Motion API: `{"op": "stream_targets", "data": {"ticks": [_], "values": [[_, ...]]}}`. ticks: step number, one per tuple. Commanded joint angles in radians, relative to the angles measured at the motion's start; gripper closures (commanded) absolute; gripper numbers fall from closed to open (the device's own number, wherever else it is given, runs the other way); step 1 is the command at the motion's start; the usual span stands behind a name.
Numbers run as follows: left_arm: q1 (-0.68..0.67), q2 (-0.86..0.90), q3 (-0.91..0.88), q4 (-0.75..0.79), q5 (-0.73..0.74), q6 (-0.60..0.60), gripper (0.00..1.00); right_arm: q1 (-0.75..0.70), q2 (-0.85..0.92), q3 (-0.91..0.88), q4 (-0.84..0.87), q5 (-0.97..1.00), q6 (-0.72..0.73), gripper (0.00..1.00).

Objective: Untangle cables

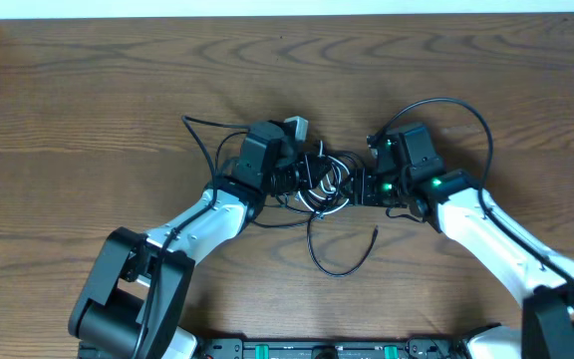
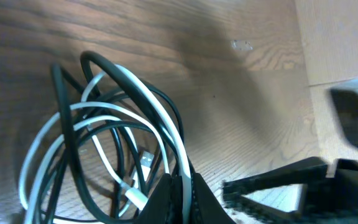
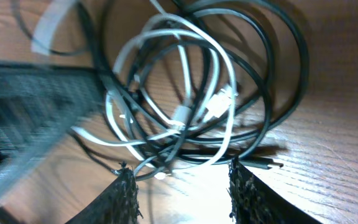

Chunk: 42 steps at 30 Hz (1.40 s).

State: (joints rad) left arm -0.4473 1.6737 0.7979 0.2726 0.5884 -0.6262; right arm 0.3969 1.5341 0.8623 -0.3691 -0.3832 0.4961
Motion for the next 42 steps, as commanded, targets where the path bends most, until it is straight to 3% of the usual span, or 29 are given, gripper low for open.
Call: {"op": "stream_targets", "data": {"ticks": [1,9,15,20,23,25,26,27,33,37,42], "values": [[0.04,-0.004,0.008,0.002,0.018,0.024,0.93,0.006,0.041,0.001,0.006,0.014,-0.003,0.53],[0.063,-0.004,0.008,-0.008,0.018,0.023,0.93,0.034,0.068,0.001,0.098,-0.034,-0.004,0.49],[0.063,-0.004,0.008,-0.009,0.018,0.028,0.92,0.1,0.073,0.0,0.196,0.042,-0.004,0.44],[0.085,-0.004,0.008,-0.009,0.018,0.079,0.93,0.157,0.097,0.0,0.201,0.222,-0.004,0.51],[0.106,-0.004,0.008,-0.009,0.018,0.08,0.92,0.175,0.128,0.0,0.206,0.236,-0.004,0.61],[0.12,-0.004,0.008,-0.013,0.019,0.08,0.93,0.177,0.154,0.0,0.209,0.25,-0.004,0.75],[0.127,-0.004,0.008,-0.019,0.022,0.08,0.93,0.177,0.165,0.0,0.208,0.263,-0.002,0.91],[0.136,-0.004,0.008,-0.035,0.022,0.08,0.93,0.174,0.171,0.0,0.209,0.261,0.01,0.99],[0.209,-0.004,0.008,-0.208,0.022,0.176,0.93,0.115,0.126,0.001,0.183,0.292,-0.002,0.99],[0.291,-0.004,0.008,-0.308,0.051,0.181,0.93,0.026,0.029,0.002,0.072,0.435,-0.007,0.99],[0.442,-0.004,0.008,-0.302,0.282,0.181,0.93,-0.101,-0.084,0.002,-0.069,0.588,-0.007,0.99]]}}
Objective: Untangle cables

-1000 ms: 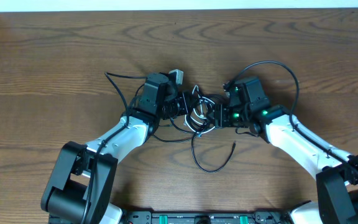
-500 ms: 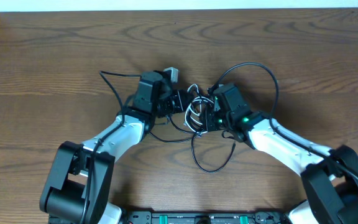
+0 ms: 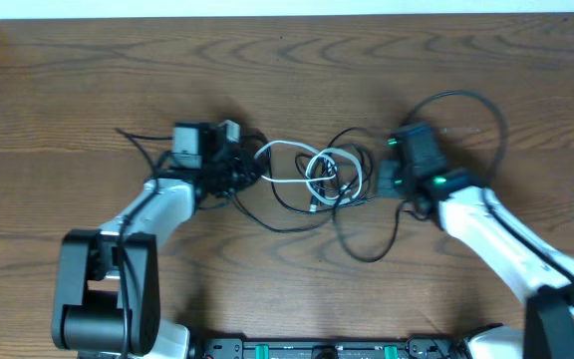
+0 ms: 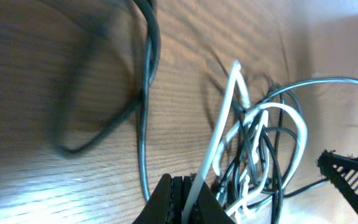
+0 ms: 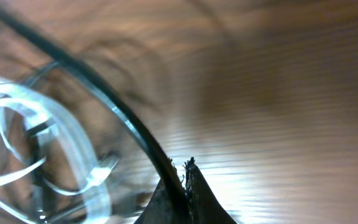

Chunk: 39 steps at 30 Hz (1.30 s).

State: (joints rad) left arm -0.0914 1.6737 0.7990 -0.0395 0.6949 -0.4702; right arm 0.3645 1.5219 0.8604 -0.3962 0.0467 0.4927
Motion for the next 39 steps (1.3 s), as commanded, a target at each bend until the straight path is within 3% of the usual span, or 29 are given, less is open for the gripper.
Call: {"op": "stream_targets", "data": {"ticks": [1,9,12,15,18,21,24,25,33,39], "values": [[0.108,-0.004,0.007,0.014,0.211,0.025,0.92,-0.094,-0.089,0.003,-0.058,0.157,-0.003,0.99],[0.249,-0.004,0.007,0.221,0.666,0.026,0.93,-0.171,-0.112,0.003,-0.079,0.16,-0.004,0.99],[0.266,-0.004,0.007,0.328,0.764,0.025,0.93,-0.171,-0.112,0.003,-0.079,0.164,0.005,0.99],[0.263,-0.004,0.007,0.344,0.751,0.026,0.92,-0.171,-0.112,0.003,-0.079,0.137,0.035,0.96],[0.241,-0.004,0.007,0.345,0.747,0.033,0.92,-0.166,-0.112,0.003,-0.076,0.041,0.053,0.86],[0.206,-0.004,0.007,0.344,0.743,0.1,0.93,-0.162,-0.112,0.003,-0.072,0.028,0.053,0.79],[0.166,-0.004,0.007,0.344,0.72,0.122,0.83,-0.162,-0.112,0.003,-0.068,-0.009,0.054,0.71],[0.148,-0.004,0.007,0.344,0.697,0.123,0.78,-0.161,-0.112,0.003,-0.066,-0.034,0.054,0.68],[0.04,-0.004,0.007,0.34,0.5,0.122,0.78,-0.159,-0.112,0.003,-0.031,-0.144,0.054,0.58],[-0.009,-0.004,0.007,0.304,0.431,0.23,0.57,-0.158,-0.112,0.003,-0.027,-0.146,0.128,0.53]]}}
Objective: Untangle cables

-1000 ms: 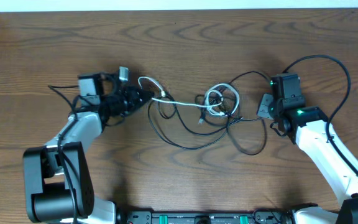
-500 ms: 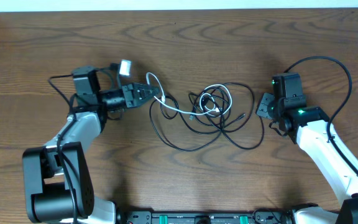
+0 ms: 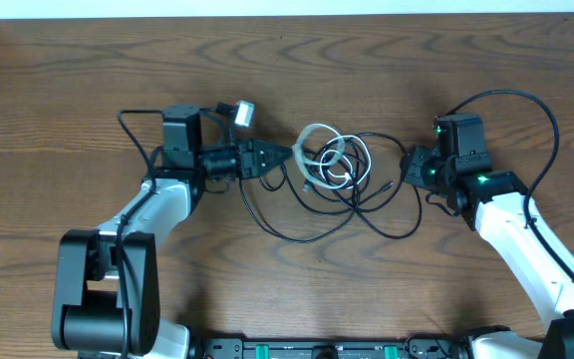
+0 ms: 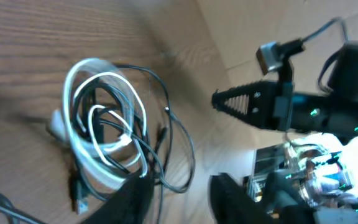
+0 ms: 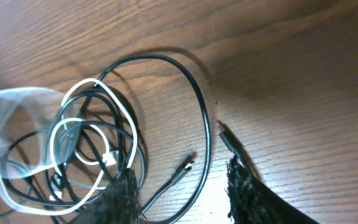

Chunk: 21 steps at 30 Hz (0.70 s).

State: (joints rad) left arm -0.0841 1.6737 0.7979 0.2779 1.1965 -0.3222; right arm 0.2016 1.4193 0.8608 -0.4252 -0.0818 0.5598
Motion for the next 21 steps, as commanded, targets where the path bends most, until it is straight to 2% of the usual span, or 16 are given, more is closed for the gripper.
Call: {"op": "stream_targets", "data": {"ticks": [1,7,12,15,21], "values": [[-0.02,-0.004,0.008,-0.027,-0.103,0.083,0.56,0.007,-0.009,0.002,0.002,-0.023,0.08,0.52],[-0.024,-0.004,0.008,-0.11,-0.264,0.082,0.46,0.045,-0.009,0.002,0.014,-0.052,0.09,0.41],[-0.024,-0.004,0.008,-0.128,-0.3,0.082,0.39,0.084,-0.009,0.002,0.028,-0.053,0.09,0.42],[-0.024,-0.003,0.008,-0.143,-0.34,0.082,0.21,0.109,-0.006,0.002,0.055,-0.052,0.09,0.42],[-0.024,-0.003,0.008,-0.212,-0.387,0.082,0.18,0.165,0.023,0.002,0.119,-0.082,0.185,0.45]]}}
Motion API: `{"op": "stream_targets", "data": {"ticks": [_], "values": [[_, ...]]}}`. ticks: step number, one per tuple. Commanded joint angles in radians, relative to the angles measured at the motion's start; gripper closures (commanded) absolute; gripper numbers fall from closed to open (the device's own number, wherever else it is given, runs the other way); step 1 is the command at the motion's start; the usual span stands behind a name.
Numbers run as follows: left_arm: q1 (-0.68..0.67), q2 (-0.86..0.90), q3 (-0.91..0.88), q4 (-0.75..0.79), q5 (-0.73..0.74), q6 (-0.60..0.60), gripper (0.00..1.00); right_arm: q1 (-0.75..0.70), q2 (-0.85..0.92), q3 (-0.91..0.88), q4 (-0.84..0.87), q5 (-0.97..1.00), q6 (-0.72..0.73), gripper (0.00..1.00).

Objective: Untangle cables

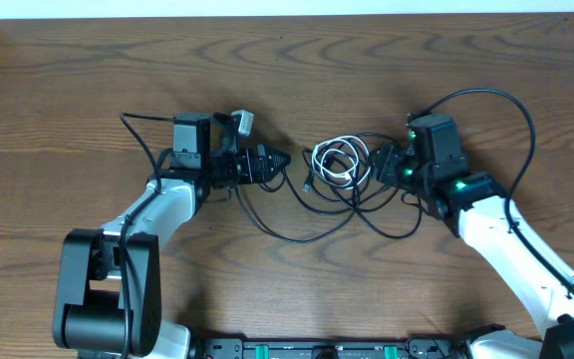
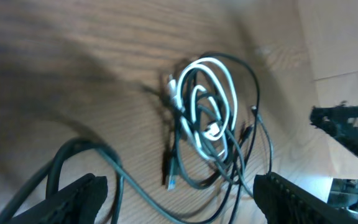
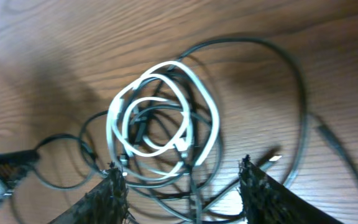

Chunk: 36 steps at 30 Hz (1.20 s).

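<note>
A white cable (image 1: pixel 335 163) lies coiled in a small bundle at the middle of the table, threaded through thin black cables (image 1: pixel 297 237) that loop out toward the front. The left wrist view shows the white coil (image 2: pixel 205 106) ahead of my left gripper (image 2: pixel 182 199), with a black cable (image 2: pixel 257 93) around it. My left gripper (image 1: pixel 279 160) stands open just left of the bundle, holding nothing. From the right, my right gripper (image 1: pixel 377 166) stands open at the bundle's edge. In its wrist view the white coil (image 3: pixel 160 118) lies ahead of the gripper (image 3: pixel 185 193), and black strands run between the fingers.
The wooden table (image 1: pixel 287 70) bears only the cables and the arms. A loose plug end (image 3: pixel 272 158) lies right of the coil. Each arm's own black lead arcs behind it, left (image 1: pixel 128 122) and right (image 1: pixel 506 105).
My right gripper has moved left, from a little way off to the bundle's right edge. The left gripper's fingers stand wider apart. The bundle lies slightly further right.
First both grippers were in the tangle at the middle, the left shut on cables. Then the left was shut on the white cable out to the left and the right shut on a black cable, the tangle stretched. Later both were open and apart; now both flank the bundle.
</note>
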State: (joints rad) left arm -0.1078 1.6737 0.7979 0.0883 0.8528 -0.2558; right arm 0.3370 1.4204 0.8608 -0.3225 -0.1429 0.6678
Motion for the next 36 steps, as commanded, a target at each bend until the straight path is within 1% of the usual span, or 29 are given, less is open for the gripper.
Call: {"op": "stream_targets", "data": {"ticks": [1,5,6,7,12,17,21,27,29,30,32,36], "values": [[0.0,-0.003,0.008,-0.03,-0.043,0.016,0.18,0.039,0.029,0.002,0.026,-0.022,0.092,0.45],[0.0,-0.003,0.008,-0.039,-0.043,0.016,0.16,0.082,0.08,0.002,0.067,-0.022,0.122,0.44],[0.0,-0.003,0.008,-0.039,-0.043,0.016,0.12,0.089,0.092,0.002,0.072,-0.022,0.133,0.43],[0.0,-0.003,0.008,-0.039,-0.043,0.016,0.02,0.098,0.112,0.002,0.08,-0.022,0.152,0.43],[0.0,-0.003,0.008,-0.039,-0.043,0.016,0.02,0.103,0.174,0.002,0.124,-0.021,0.154,0.43],[0.0,-0.003,0.008,-0.039,-0.043,0.016,0.02,0.103,0.267,0.002,0.208,-0.019,0.155,0.48],[0.0,-0.003,0.008,-0.039,-0.043,0.016,0.02,0.101,0.334,0.002,0.259,-0.019,0.154,0.55],[0.0,-0.003,0.008,-0.039,-0.043,0.016,0.02,0.092,0.423,0.002,0.368,-0.014,0.155,0.55],[0.0,-0.003,0.008,-0.039,-0.043,0.016,0.02,0.092,0.444,0.002,0.384,-0.014,0.156,0.6],[0.0,-0.003,0.008,-0.039,-0.043,0.016,0.02,0.092,0.45,0.002,0.384,-0.018,0.156,0.69],[0.0,-0.003,0.008,-0.039,-0.043,0.016,0.01,0.092,0.454,0.002,0.383,-0.02,0.154,0.99],[0.0,-0.003,0.008,-0.039,-0.043,0.016,0.01,0.082,0.425,0.003,0.392,-0.026,0.128,0.99]]}}
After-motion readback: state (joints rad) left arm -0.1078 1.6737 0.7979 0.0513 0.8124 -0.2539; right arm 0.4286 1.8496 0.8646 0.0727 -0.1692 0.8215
